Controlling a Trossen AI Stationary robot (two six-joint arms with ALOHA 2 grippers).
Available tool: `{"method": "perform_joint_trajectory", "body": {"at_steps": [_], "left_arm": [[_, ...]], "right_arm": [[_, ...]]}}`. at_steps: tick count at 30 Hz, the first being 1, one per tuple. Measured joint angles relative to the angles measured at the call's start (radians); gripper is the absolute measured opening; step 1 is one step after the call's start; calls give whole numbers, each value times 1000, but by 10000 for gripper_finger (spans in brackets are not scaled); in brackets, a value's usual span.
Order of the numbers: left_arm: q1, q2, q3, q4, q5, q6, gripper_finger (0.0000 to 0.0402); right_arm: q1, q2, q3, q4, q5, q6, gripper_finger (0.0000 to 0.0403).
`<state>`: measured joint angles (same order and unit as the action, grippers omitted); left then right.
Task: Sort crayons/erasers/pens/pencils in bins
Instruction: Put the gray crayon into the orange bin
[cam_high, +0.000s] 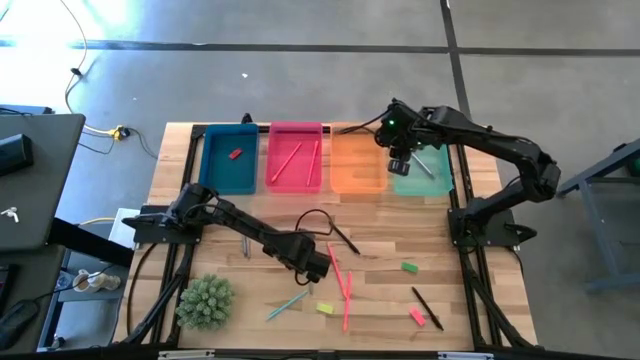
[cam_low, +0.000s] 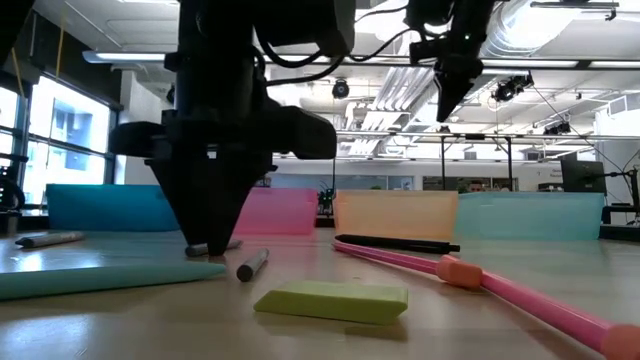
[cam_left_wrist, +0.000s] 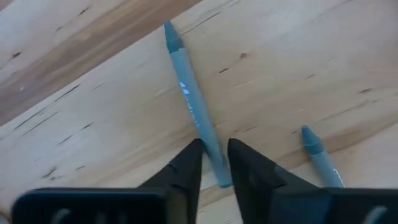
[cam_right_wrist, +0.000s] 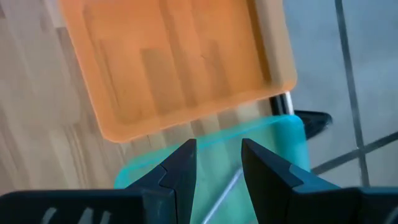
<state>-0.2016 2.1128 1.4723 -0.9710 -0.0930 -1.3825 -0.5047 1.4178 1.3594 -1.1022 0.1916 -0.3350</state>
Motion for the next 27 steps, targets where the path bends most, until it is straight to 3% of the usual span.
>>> {"method": "perform_joint_trajectory", "body": {"at_steps": [6, 15, 27], "left_arm": [[2, 0, 0, -1, -12, 17, 8], [14, -33, -9, 5, -45, 94, 8], [94, -228, -5, 146, -209, 190, 4]], "right_arm": [[-2, -74, 0, -21, -91, -3, 118], [2, -171, 0, -41, -365, 22, 118], [1, -195, 0, -39, -506, 158, 118]]}}
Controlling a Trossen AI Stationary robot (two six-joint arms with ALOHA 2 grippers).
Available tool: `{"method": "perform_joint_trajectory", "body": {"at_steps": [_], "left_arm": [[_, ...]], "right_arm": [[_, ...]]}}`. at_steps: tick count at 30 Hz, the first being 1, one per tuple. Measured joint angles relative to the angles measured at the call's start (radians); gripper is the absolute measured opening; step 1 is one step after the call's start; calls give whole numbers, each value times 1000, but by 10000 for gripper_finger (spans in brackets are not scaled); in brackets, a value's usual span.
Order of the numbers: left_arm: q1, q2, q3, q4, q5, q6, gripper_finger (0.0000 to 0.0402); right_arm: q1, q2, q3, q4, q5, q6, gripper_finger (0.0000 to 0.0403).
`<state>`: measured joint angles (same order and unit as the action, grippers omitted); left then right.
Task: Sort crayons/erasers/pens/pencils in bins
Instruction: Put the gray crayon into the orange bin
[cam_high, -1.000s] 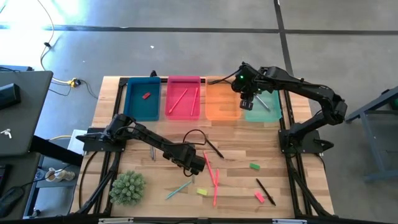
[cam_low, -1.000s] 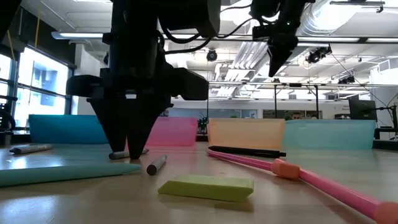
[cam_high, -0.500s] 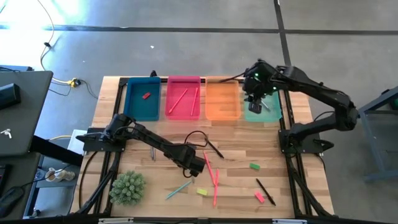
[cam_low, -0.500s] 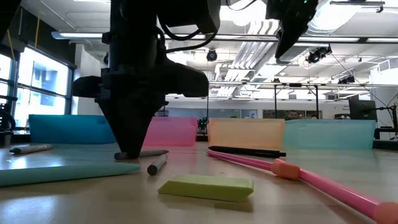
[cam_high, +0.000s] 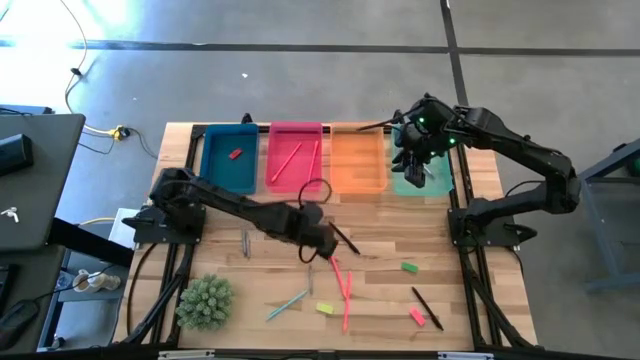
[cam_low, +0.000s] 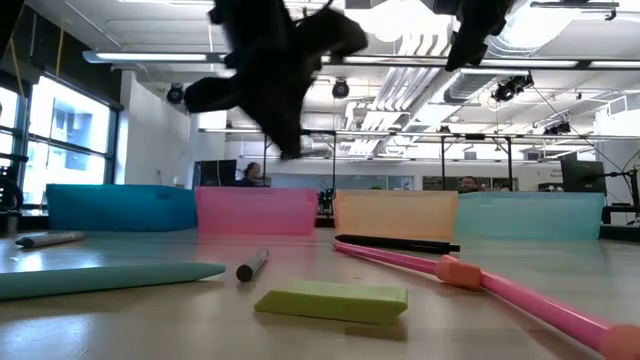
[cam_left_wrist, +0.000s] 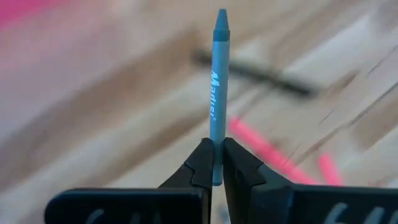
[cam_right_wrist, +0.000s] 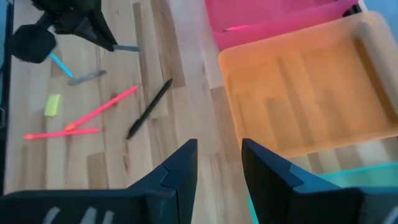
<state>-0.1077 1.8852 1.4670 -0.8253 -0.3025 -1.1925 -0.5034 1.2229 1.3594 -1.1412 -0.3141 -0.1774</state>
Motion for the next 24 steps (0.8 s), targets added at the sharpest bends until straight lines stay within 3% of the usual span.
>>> {"method": "perform_joint_trajectory", "body": {"at_steps": [3, 8, 16, 24], "left_arm": [[19, -48, 0, 75, -57, 57, 4], [53, -105, 1, 221, -112, 188, 4], [88, -136, 2, 477, -113, 390, 4], [94, -139, 2, 663, -129, 544, 4]], "right_arm": [[0, 0, 0, 1, -6, 16, 118], [0, 0, 0, 31, -108, 15, 118], [4, 0, 0, 103, -256, -61, 118], [52, 1, 0, 173, -270, -94, 118]]}}
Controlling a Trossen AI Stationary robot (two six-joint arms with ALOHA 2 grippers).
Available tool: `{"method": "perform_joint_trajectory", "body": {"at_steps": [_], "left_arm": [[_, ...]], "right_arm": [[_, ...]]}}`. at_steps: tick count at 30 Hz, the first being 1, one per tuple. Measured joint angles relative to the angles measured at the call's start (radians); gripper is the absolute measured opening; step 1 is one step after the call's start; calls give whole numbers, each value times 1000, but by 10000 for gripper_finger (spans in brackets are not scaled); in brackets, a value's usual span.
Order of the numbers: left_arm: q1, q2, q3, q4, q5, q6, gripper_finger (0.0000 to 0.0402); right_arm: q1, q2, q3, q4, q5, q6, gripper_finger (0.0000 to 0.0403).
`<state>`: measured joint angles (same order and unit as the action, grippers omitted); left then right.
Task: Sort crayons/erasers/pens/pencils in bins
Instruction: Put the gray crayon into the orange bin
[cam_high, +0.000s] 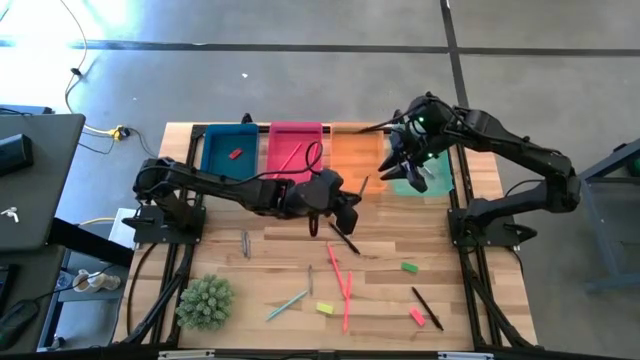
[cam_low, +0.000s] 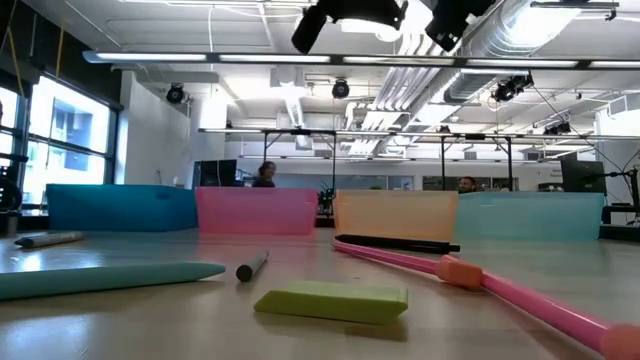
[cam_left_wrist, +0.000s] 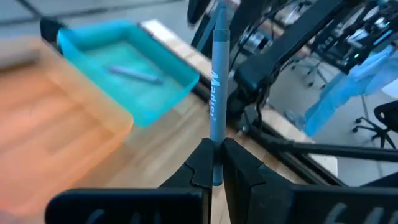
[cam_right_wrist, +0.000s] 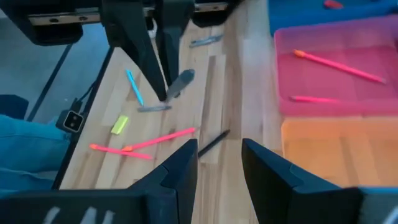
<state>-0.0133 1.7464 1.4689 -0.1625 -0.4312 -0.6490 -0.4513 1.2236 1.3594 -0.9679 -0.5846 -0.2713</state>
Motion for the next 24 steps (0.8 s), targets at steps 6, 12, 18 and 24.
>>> {"method": "perform_joint_trajectory", "body": {"at_steps": [6, 12, 18, 24], "left_arm": [[15, 0, 0, 76, 0, 77, 4], [35, 0, 0, 110, -1, 111, 4], [50, 0, 0, 110, -1, 111, 5], [53, 0, 0, 109, -1, 130, 5]], "right_arm": [[30, 0, 0, 79, 0, 80, 118], [57, 0, 0, 156, 0, 155, 118], [69, 0, 0, 198, 15, 190, 118], [68, 1, 0, 254, 47, 222, 117]]}}
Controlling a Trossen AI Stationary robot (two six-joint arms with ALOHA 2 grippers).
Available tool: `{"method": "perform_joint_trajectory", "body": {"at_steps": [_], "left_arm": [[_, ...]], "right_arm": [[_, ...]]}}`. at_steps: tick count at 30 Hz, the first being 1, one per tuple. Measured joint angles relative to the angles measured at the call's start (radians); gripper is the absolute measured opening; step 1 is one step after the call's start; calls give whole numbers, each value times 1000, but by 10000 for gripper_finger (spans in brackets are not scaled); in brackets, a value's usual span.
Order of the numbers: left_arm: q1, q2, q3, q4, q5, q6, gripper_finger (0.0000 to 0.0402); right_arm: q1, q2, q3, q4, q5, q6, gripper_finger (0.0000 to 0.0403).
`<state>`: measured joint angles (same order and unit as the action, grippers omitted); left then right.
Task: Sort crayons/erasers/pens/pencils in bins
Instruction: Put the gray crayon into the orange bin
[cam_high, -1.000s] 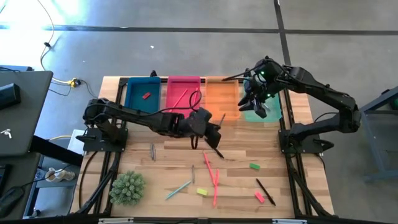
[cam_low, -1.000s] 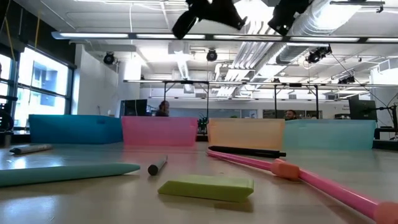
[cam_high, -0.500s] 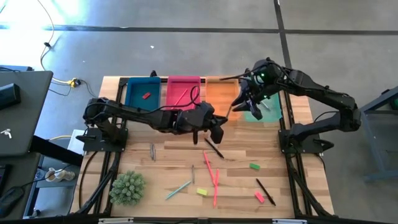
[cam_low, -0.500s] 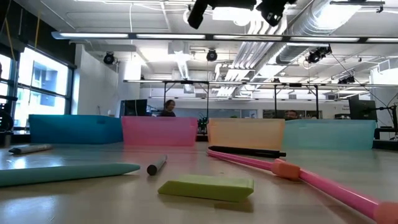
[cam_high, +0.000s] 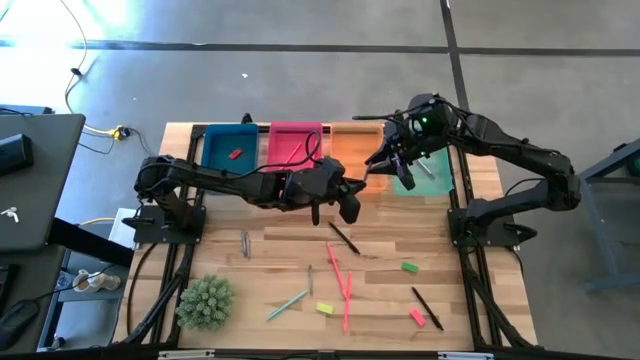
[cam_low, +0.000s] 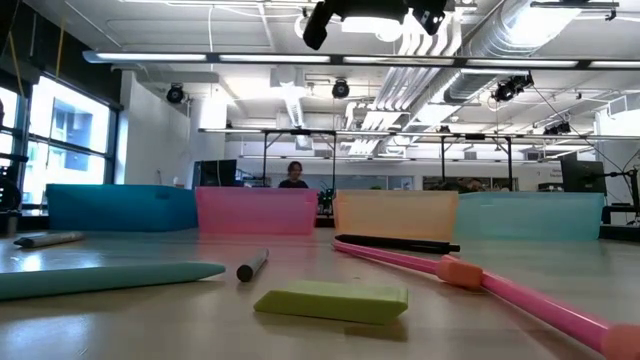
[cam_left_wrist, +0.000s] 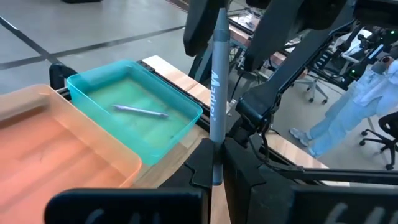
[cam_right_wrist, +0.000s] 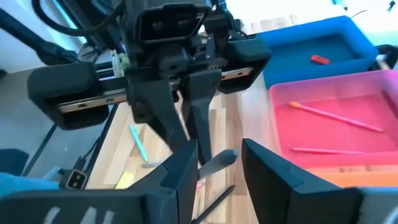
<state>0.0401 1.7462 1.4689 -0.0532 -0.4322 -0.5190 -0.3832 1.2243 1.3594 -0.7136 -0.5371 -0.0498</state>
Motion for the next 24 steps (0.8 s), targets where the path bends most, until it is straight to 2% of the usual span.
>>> {"method": "perform_joint_trajectory", "body": {"at_steps": [4, 13, 24], "left_arm": [[0, 0, 0, 0, -3, 0, 5], [0, 0, 0, -6, -11, 7, 5], [1, 0, 0, -5, -19, 28, 18]], "right_arm": [[0, 0, 0, -7, 4, 0, 98], [0, 0, 0, -6, 1, 1, 9], [0, 0, 0, -7, 2, 9, 11]]}}
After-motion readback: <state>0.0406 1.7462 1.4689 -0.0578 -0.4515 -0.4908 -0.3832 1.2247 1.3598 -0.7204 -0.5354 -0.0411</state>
